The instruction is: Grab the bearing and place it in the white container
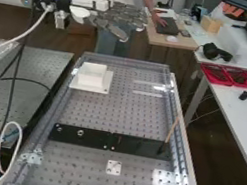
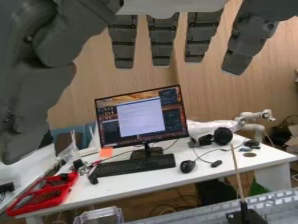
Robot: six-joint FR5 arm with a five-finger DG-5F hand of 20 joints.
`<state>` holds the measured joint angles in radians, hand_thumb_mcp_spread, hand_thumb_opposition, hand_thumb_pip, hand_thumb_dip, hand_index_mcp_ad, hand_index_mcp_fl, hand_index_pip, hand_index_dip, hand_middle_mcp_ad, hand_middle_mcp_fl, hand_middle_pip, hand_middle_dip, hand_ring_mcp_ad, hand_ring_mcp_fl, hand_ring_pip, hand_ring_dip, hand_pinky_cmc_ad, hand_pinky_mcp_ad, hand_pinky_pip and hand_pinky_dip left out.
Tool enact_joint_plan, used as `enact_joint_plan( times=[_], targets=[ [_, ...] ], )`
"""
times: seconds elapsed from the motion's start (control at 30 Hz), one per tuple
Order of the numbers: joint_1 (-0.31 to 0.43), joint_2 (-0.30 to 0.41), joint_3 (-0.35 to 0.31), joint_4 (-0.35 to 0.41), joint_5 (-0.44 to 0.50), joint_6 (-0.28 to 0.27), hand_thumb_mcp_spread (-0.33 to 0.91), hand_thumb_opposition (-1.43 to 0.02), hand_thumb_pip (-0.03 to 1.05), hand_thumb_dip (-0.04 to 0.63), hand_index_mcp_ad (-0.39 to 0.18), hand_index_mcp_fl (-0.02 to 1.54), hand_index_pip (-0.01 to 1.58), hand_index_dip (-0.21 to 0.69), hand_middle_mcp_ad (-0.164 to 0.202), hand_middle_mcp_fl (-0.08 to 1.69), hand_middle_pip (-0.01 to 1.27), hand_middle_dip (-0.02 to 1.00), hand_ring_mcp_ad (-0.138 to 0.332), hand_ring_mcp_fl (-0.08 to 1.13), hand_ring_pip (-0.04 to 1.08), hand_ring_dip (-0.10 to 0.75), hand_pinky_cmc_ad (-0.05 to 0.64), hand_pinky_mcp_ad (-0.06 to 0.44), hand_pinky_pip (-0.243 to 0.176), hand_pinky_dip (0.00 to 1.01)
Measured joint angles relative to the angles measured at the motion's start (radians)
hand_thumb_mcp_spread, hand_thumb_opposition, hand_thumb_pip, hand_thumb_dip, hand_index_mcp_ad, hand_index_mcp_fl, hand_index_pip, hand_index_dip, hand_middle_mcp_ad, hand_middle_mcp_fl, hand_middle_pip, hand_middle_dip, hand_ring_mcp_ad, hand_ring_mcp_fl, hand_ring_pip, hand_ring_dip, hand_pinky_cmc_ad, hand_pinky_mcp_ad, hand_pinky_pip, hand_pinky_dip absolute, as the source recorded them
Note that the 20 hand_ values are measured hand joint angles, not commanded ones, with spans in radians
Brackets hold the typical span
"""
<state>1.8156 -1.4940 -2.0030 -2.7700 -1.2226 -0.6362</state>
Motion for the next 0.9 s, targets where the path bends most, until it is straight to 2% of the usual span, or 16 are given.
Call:
enact_joint_plan(
  times=[0.1,0.17,0.37,0.9],
  targets=[
    [-0.034,0.003,0.042,-0.024,-0.047,-0.029,0.24,-0.72,0.34,0.094,-0.122,0.08,0.15,0.185,0.070,-0.01,0.15,0.22,0.147,0.01,0.08,0.087,0.379,0.314,-0.089,0.24],
    [-0.057,0.002,0.069,-0.040,-0.078,-0.042,0.25,-0.71,0.34,0.099,-0.122,0.09,0.14,0.185,0.070,-0.01,0.15,0.22,0.147,0.01,0.08,0.087,0.400,0.311,-0.089,0.24],
    [-0.122,-0.024,0.128,-0.095,-0.166,-0.049,0.26,-0.71,0.34,0.093,-0.120,0.12,0.13,0.185,0.070,-0.01,0.15,0.22,0.147,0.01,0.08,0.087,0.396,0.314,-0.094,0.24],
    [-0.228,-0.077,0.200,-0.137,-0.314,-0.051,0.26,-0.70,0.34,0.082,-0.119,0.12,0.12,0.175,0.070,-0.01,0.15,0.22,0.147,0.01,0.08,0.087,0.407,0.312,-0.091,0.24]
  ],
)
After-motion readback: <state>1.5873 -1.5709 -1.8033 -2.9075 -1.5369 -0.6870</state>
